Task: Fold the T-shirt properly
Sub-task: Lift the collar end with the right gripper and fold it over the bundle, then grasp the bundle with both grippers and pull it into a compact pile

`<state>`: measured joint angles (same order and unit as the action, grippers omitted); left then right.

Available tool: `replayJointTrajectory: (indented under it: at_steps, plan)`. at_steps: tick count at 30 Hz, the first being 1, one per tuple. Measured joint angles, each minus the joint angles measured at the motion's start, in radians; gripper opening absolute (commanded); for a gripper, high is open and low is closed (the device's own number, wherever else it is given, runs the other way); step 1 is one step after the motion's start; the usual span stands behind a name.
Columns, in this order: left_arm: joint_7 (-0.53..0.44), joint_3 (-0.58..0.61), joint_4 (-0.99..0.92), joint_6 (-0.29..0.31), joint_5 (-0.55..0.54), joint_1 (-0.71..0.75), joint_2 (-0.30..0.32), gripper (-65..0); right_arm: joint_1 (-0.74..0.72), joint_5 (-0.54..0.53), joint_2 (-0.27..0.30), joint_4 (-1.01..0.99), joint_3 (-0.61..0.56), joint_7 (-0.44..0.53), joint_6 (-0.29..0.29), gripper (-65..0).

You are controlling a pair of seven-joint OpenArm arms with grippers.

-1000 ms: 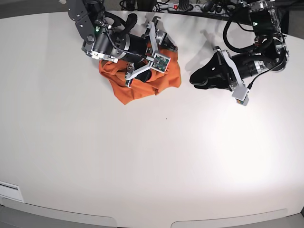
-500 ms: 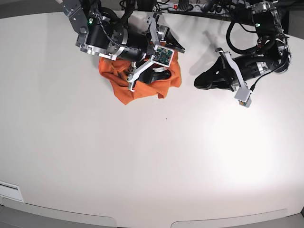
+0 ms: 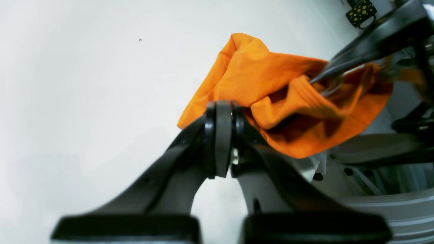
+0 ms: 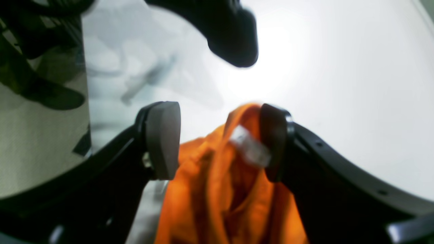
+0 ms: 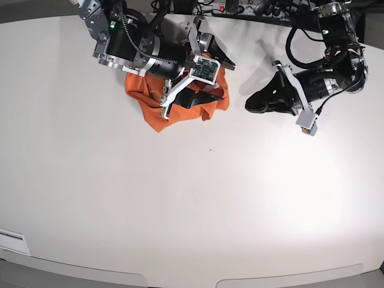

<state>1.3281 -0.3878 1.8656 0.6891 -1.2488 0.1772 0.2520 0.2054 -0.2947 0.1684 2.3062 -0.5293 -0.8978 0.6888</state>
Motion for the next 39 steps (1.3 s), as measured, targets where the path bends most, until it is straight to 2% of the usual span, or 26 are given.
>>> replayJointTrajectory:
  at_steps: [6,9,10,11,14,15,18,20,22,27,29,33,36,39]
  plan:
    - [0.000,0.000,0.000,0.000,0.000,0.000,0.000,-65.0,-0.001,0.000,0.000,0.036,0.000,0.006,-0.013,-26.2]
    - [0.000,0.000,0.000,0.000,0.000,0.000,0.000,-65.0,-0.001,0.083,0.000,0.036,0.000,0.048,-0.053,-26.6]
    - [0.000,0.000,0.000,0.000,0.000,0.000,0.000,-65.0,-0.001,0.126,0.000,0.036,0.000,0.058,-0.089,-29.3]
    - [0.010,0.000,0.000,0.000,-0.012,0.000,0.000,-65.0,0.000,0.171,0.000,0.036,0.000,0.072,-0.126,-34.7]
    - [0.067,0.000,0.000,0.000,-0.123,0.000,0.000,-65.0,-0.001,0.226,-0.002,0.035,0.032,0.098,-0.204,-62.2]
    - [0.071,0.000,0.000,0.000,-0.151,0.000,0.001,-65.0,0.000,0.229,-0.002,0.035,0.054,0.097,-0.210,-65.0]
    - [0.068,0.000,0.000,0.000,-0.214,0.000,0.009,-65.0,-0.001,0.223,0.003,0.035,0.129,0.127,-0.215,-65.0]
    - [0.072,0.003,0.003,0.000,-0.209,0.000,0.014,-65.0,-0.003,0.183,0.020,0.035,0.169,0.155,-0.195,-65.0]
    - [0.072,0.040,0.017,0.000,-0.210,0.005,0.020,-65.0,-0.029,0.115,0.043,-0.014,0.188,0.178,-0.119,-65.0]
    - [0.073,0.206,0.057,0.000,-0.210,0.006,0.031,-65.0,-0.137,0.019,0.089,-0.244,0.186,0.163,-0.024,-65.0]
    - [0.074,0.275,0.063,0.000,-0.209,0.006,0.045,-65.0,-0.177,-0.010,0.100,-0.326,0.185,0.163,-0.003,-65.0]
    - [0.076,0.403,0.063,0.000,-0.045,0.006,0.095,-65.0,-0.236,-0.065,0.129,-0.423,0.184,0.158,0.010,-65.0]
    - [0.065,0.515,0.063,0.001,0.177,0.006,0.121,-65.0,-0.256,-0.101,0.152,-0.464,0.184,0.130,0.009,-65.0]
    - [-0.092,0.630,0.062,0.001,0.442,0.007,0.168,-65.0,-0.257,-0.109,0.175,-0.470,0.184,0.101,0.009,-65.0]
